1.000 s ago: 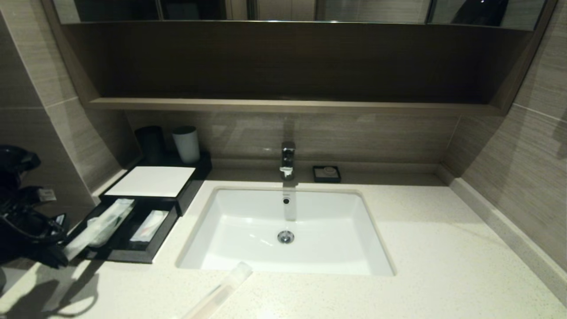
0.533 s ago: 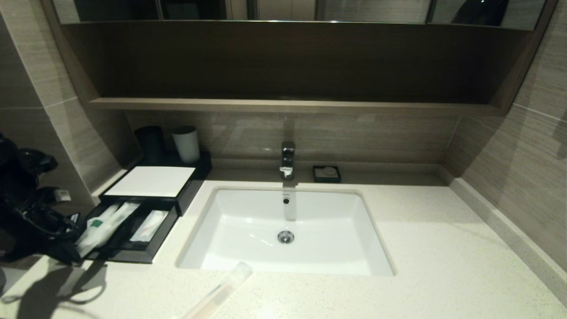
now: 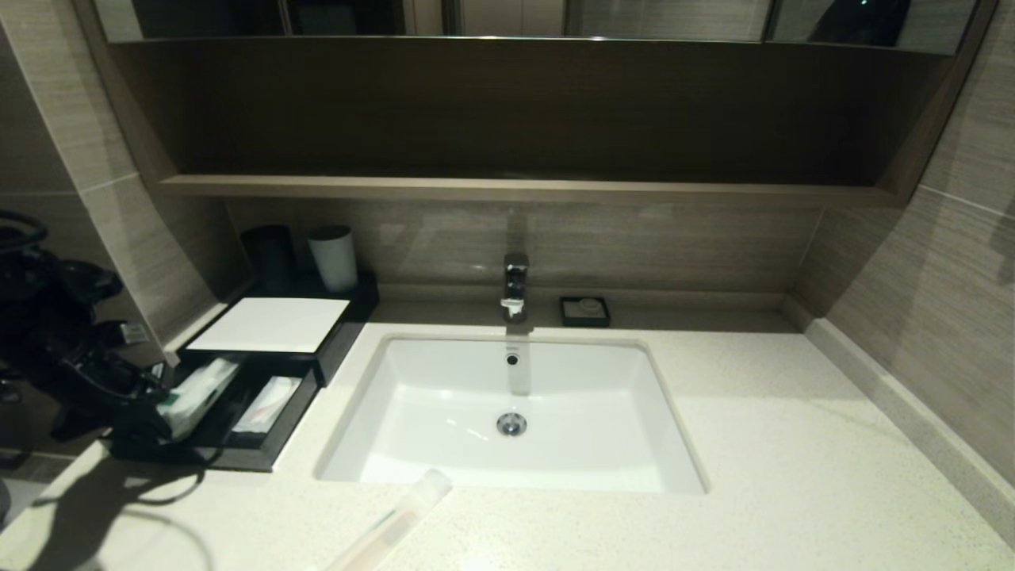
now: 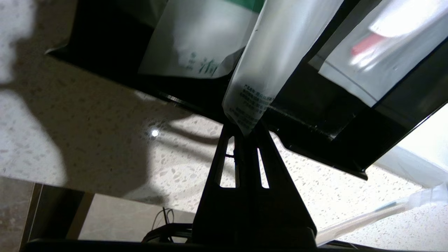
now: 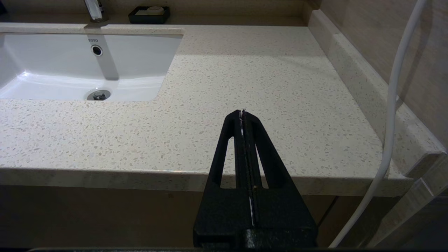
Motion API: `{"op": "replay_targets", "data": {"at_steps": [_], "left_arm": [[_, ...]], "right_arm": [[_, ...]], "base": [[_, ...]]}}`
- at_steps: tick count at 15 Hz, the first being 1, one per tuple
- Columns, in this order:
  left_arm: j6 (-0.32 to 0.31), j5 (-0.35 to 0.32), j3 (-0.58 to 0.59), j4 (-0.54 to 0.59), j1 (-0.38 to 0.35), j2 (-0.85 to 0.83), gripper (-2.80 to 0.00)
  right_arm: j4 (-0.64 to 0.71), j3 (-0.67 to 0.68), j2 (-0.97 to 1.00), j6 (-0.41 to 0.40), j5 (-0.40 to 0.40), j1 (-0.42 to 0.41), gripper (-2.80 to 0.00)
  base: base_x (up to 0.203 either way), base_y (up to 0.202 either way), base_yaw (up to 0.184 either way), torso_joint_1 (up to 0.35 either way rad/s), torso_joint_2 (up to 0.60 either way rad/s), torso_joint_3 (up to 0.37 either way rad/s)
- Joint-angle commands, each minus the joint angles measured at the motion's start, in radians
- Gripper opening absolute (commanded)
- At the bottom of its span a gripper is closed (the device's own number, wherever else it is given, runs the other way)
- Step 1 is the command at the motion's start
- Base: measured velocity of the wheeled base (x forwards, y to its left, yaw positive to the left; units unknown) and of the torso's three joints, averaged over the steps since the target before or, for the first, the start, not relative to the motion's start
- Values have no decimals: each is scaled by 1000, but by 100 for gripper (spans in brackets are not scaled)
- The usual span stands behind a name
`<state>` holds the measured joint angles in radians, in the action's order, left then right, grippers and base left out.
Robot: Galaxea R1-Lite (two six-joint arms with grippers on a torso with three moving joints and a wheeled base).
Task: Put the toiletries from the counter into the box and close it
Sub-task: Place the bathroom toiletry into the drawer
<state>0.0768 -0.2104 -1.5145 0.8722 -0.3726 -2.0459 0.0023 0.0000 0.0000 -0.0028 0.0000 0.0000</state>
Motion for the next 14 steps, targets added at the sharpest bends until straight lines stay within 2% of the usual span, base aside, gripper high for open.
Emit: {"op": "replay_targets", "data": {"at_steps": [1, 8, 9, 14], "left_arm": [[0, -4, -7, -6, 14, -31, -280], [3, -46, 6, -72, 35, -42, -280], [1, -47, 8, -82, 37, -43, 0], [-2, -44, 13, -81, 37, -33, 0]], "right_arm": [[1, 0, -2, 0, 0, 0, -280], [1, 0, -2, 0, 0, 0, -280], [-1, 0, -2, 0, 0, 0, -280], [1, 0, -2, 0, 0, 0, -280]], "base": [[0, 0, 0, 0, 0, 0], [0, 0, 0, 0, 0, 0], [0, 0, 0, 0, 0, 0], [0, 0, 0, 0, 0, 0]]}}
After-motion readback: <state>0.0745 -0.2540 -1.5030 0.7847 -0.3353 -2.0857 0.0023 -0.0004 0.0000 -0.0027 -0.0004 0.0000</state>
